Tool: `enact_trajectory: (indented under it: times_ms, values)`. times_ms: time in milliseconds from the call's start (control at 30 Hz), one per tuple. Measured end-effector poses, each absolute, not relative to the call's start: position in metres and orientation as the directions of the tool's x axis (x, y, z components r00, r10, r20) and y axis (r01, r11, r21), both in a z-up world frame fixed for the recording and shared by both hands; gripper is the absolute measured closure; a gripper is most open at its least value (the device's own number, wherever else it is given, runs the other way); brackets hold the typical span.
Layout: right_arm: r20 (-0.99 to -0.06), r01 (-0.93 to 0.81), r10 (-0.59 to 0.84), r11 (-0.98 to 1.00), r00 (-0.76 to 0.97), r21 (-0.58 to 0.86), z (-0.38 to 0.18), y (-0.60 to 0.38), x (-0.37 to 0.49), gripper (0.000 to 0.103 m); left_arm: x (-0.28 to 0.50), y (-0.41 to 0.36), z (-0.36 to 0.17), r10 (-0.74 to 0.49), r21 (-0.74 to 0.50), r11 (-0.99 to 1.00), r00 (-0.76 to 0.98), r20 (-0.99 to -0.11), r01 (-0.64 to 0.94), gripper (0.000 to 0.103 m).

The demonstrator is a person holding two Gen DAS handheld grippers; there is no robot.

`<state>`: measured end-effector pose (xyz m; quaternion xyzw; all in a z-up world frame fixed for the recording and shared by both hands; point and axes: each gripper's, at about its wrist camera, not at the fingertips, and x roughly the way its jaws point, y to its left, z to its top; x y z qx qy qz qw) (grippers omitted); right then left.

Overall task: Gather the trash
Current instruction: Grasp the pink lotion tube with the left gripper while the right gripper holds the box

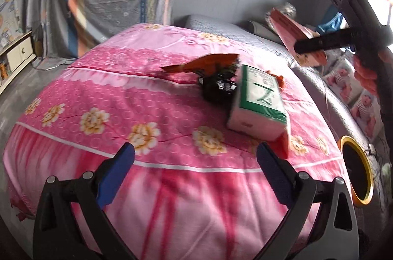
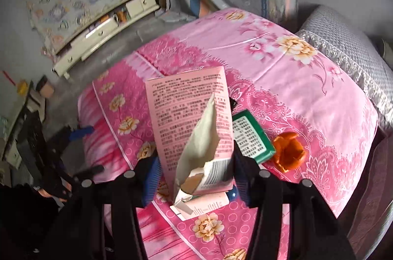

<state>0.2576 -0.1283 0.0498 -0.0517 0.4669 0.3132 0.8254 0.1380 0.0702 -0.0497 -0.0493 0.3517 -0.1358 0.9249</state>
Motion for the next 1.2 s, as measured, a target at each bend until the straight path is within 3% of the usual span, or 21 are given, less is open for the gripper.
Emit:
enact_trajectory:
  times_ms: [233, 533, 633, 767, 933, 967, 1033, 1100, 1200]
  values:
    - [-0.684, -0.523, 0.581, 0.786, 0.441, 0.329, 0.052, -0.187, 0.210, 0.053, 0.145, -0.017, -0.063, -0.404, -0.213, 0.905, 0.590, -0.699, 0.368, 0.008]
    - [-0.584, -0.527, 0.636, 0.763, 0.505, 0.375, 0.054, -0.235, 0.170, 0.052, 0.172, -0.064, -0.086, -0.396, -0.262, 0.912, 0.509, -0.764, 0.316, 0.009]
    - [-0.556, -0.532, 0.648, 0.755, 0.520, 0.383, 0.053, -0.247, 0.163, 0.052, 0.179, -0.074, -0.092, -0.374, -0.250, 0.921, 0.500, -0.781, 0.299, 0.024]
    - [-0.521, -0.532, 0.665, 0.745, 0.535, 0.403, 0.052, -0.262, 0.154, 0.052, 0.187, -0.078, -0.097, -0.341, -0.240, 0.936, 0.503, -0.794, 0.256, 0.026]
    - [-0.486, -0.525, 0.675, 0.738, 0.555, 0.424, 0.052, -0.280, 0.142, 0.052, 0.194, -0.090, -0.098, -0.303, -0.199, 0.948, 0.507, -0.807, 0.249, 0.038]
    - [-0.482, -0.524, 0.676, 0.737, 0.557, 0.428, 0.051, -0.283, 0.140, 0.052, 0.194, -0.092, -0.098, -0.287, -0.183, 0.952, 0.514, -0.808, 0.245, 0.045]
    - [-0.473, -0.510, 0.670, 0.742, 0.572, 0.434, 0.051, -0.290, 0.137, 0.052, 0.196, -0.094, -0.098, -0.270, -0.165, 0.957, 0.523, -0.809, 0.238, 0.071]
    - [-0.467, -0.500, 0.666, 0.746, 0.582, 0.441, 0.051, -0.296, 0.133, 0.052, 0.198, -0.094, -0.099, -0.285, -0.182, 0.953, 0.515, -0.808, 0.240, 0.086]
    - [-0.464, -0.486, 0.655, 0.755, 0.596, 0.441, 0.052, -0.302, 0.128, 0.052, 0.192, -0.097, -0.095, -0.295, -0.184, 0.950, 0.522, -0.801, 0.254, 0.087]
